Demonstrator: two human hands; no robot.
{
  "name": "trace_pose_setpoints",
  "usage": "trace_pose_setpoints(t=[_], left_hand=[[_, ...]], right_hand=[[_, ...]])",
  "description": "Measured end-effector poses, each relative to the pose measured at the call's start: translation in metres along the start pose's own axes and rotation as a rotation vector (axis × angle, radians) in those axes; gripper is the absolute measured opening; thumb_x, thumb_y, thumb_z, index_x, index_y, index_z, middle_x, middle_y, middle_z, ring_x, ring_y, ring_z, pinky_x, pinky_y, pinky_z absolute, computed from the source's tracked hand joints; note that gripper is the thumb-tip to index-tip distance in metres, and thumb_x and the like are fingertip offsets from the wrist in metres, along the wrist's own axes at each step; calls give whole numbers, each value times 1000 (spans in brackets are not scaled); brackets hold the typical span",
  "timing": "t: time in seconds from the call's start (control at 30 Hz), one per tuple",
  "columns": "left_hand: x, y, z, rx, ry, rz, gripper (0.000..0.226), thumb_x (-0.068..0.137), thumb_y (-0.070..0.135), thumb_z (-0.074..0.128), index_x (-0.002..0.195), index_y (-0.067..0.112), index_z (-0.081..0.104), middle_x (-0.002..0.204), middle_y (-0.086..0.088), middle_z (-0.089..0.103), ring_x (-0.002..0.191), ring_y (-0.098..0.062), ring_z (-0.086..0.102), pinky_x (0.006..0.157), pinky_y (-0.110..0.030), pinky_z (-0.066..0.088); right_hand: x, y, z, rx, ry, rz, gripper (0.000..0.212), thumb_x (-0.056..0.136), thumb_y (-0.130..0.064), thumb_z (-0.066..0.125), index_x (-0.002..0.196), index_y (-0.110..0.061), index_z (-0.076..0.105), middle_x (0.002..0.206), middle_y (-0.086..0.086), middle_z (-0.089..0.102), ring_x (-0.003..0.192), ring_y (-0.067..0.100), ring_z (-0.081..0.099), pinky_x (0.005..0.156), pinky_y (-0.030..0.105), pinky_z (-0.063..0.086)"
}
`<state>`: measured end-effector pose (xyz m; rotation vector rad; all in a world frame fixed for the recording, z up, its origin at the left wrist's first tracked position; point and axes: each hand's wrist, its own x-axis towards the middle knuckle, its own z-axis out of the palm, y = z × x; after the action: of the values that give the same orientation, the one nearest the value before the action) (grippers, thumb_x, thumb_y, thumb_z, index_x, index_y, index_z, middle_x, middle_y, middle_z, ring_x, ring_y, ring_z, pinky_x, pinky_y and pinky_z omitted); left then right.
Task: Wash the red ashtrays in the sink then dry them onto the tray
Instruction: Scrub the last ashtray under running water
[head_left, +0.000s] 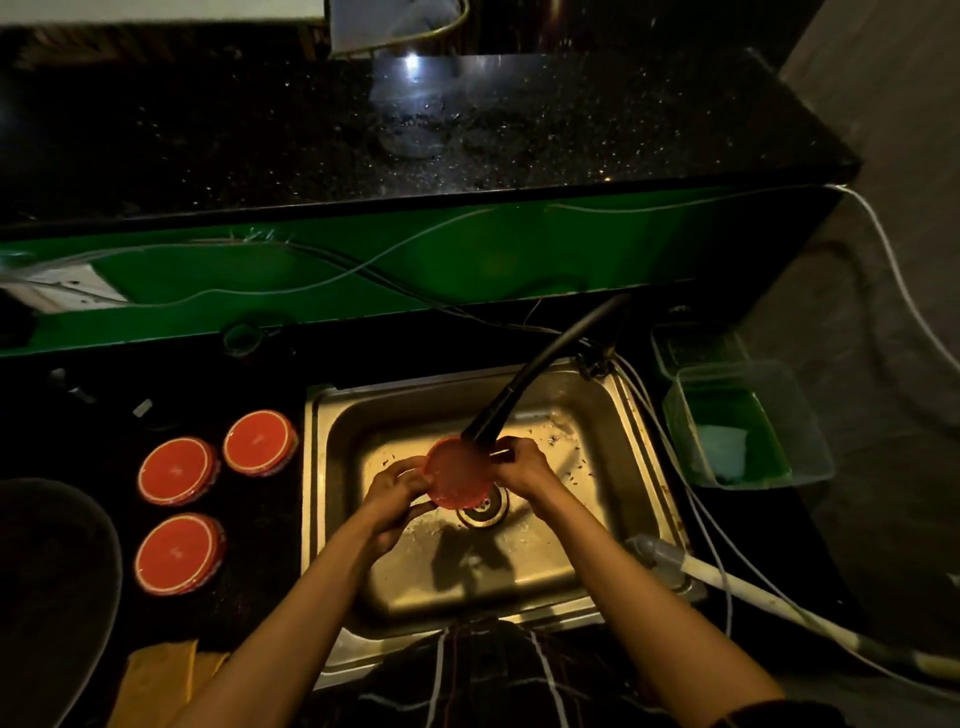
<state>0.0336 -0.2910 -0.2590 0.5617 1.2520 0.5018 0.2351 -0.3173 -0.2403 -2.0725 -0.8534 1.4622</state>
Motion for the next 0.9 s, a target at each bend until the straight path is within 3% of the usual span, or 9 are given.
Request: trace_pose_setpoints(t=[0.13, 0.23, 0.37, 0.5, 0.6, 0.7, 0.9], left_hand=[[-5, 2, -14, 38, -1, 54, 44, 84, -15, 63, 118, 12, 62, 123, -10, 64, 111, -28, 64, 87, -40, 57], [-7, 3, -18, 143, -27, 98, 50, 76, -7, 77, 118, 18, 67, 123, -6, 66, 112, -24, 65, 81, -35, 59], [-8, 11, -2, 332, -86, 152, 52, 69, 10, 88, 116, 22, 69, 110, 0, 73, 106, -12, 67, 79, -27, 57], [1, 17, 23, 334, -89, 102, 47, 73, 20, 87, 115, 16, 66, 103, -6, 76, 99, -18, 71, 87, -36, 58], [6, 18, 37, 304, -37, 51, 32, 86, 23, 76, 111, 7, 65, 100, -13, 73, 85, -22, 69, 81, -36, 57], [7, 16, 42, 326, -14, -3, 28, 95, 23, 65, 110, -1, 67, 95, -17, 71, 83, -22, 68, 74, -32, 61], [-5, 9, 28, 86, 16, -109, 22, 94, 17, 66, 99, -5, 66, 81, -16, 72, 75, -20, 71, 73, -31, 62]], right_hand=[[0, -2, 15, -25, -17, -41, 51, 73, -1, 75, 121, -15, 65, 107, 3, 73, 98, 21, 68, 90, 44, 57], [0, 7, 16, 12, -26, -21, 44, 77, 3, 69, 118, -12, 63, 105, 6, 73, 96, 22, 69, 87, 45, 58], [-12, 23, 9, 182, -4, 116, 29, 84, 3, 58, 110, -10, 62, 89, 12, 71, 70, 19, 66, 62, 32, 57], [-20, 44, 0, 341, -10, 190, 15, 95, -14, 60, 107, -6, 65, 97, 13, 73, 80, 21, 70, 77, 40, 60], [-22, 49, -9, 389, 42, 208, 24, 95, -29, 64, 97, -6, 68, 90, 13, 74, 73, 20, 67, 64, 30, 53], [-19, 42, -17, 364, 79, 196, 44, 90, -46, 67, 101, -4, 69, 73, 7, 73, 56, 14, 63, 58, 26, 47], [-6, 13, -14, 272, 25, 151, 43, 87, -46, 68, 100, -5, 71, 76, 7, 71, 51, 14, 60, 46, 20, 42]])
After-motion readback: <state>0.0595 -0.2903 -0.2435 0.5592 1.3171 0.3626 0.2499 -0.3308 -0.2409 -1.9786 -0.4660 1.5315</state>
